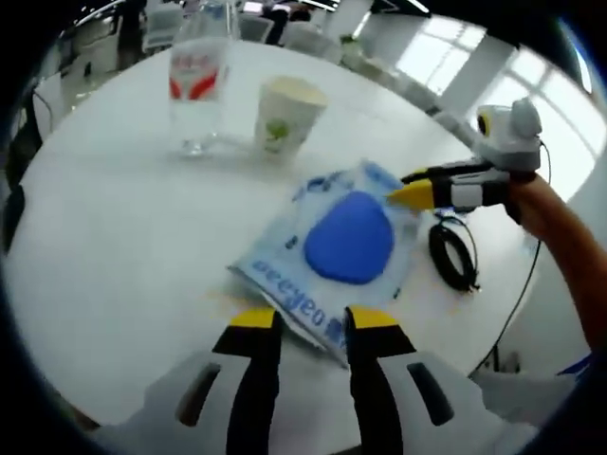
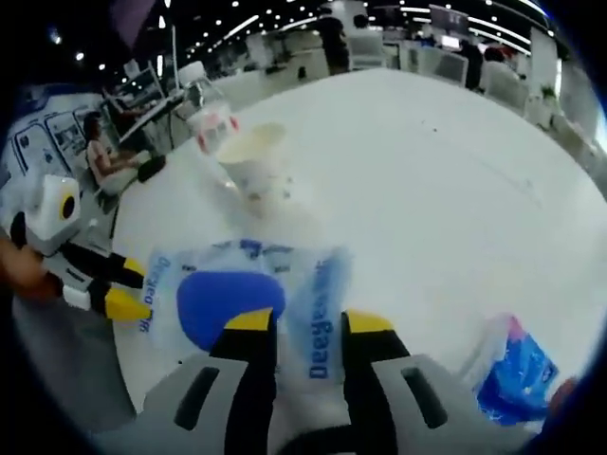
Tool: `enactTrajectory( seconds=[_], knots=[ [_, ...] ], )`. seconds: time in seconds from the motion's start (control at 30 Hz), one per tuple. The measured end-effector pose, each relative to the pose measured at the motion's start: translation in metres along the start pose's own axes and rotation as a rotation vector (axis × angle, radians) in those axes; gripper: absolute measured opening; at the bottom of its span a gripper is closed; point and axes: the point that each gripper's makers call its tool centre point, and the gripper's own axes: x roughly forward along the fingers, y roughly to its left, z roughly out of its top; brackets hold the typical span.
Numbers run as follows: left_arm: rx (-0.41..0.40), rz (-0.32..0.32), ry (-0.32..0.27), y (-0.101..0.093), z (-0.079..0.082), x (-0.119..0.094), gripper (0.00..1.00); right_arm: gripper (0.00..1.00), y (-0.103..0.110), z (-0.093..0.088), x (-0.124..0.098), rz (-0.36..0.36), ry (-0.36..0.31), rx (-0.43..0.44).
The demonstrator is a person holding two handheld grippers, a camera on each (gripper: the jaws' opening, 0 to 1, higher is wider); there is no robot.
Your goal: Arrange the tabletop items into an orderly group along one side of the table until the central work area is clear of visible clutter.
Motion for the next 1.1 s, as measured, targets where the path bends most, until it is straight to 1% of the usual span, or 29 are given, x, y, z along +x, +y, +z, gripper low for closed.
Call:
enactTrajectory(
  seconds=[0.13, 0.33, 0.4, 0.43, 0.53, 0.7, 0.87, 1.03, 1.1],
  knots=[
    [0.005, 0.007, 0.008, 0.002, -0.001, 0.003, 0.2, 0.17, -0.002, -0.004, -0.002, -0.008, 0.011, 0.007],
    [0.026, 0.016, 0.014, 0.003, 0.0, 0.005, 0.18, 0.16, -0.003, -0.006, -0.003, -0.022, 0.019, 0.003],
    [0.032, 0.025, 0.016, 0.005, 0.0, 0.005, 0.14, 0.14, -0.004, -0.007, -0.004, -0.033, 0.022, 0.001],
    [0.046, 0.031, 0.019, 0.007, 0.0, 0.005, 0.13, 0.11, -0.005, -0.007, -0.004, -0.036, 0.024, 0.0],
    [0.049, 0.036, 0.017, 0.009, 0.001, 0.005, 0.1, 0.08, -0.006, -0.009, -0.005, -0.04, 0.028, 0.001],
    [0.055, 0.043, 0.005, 0.011, 0.006, 0.005, 0.06, 0.02, -0.007, -0.012, -0.007, -0.054, 0.034, 0.003],
    [0.056, 0.039, -0.005, 0.012, 0.013, 0.003, 0.03, 0.02, -0.005, -0.015, -0.011, -0.057, 0.027, 0.031],
    [0.079, 0.037, -0.014, 0.013, 0.021, 0.002, 0.01, 0.01, -0.003, -0.018, -0.017, -0.059, 0.017, 0.056],
    [0.087, 0.032, -0.019, 0.013, 0.026, 0.002, 0.01, 0.01, -0.003, -0.018, -0.022, -0.063, 0.004, 0.077]
  ],
)
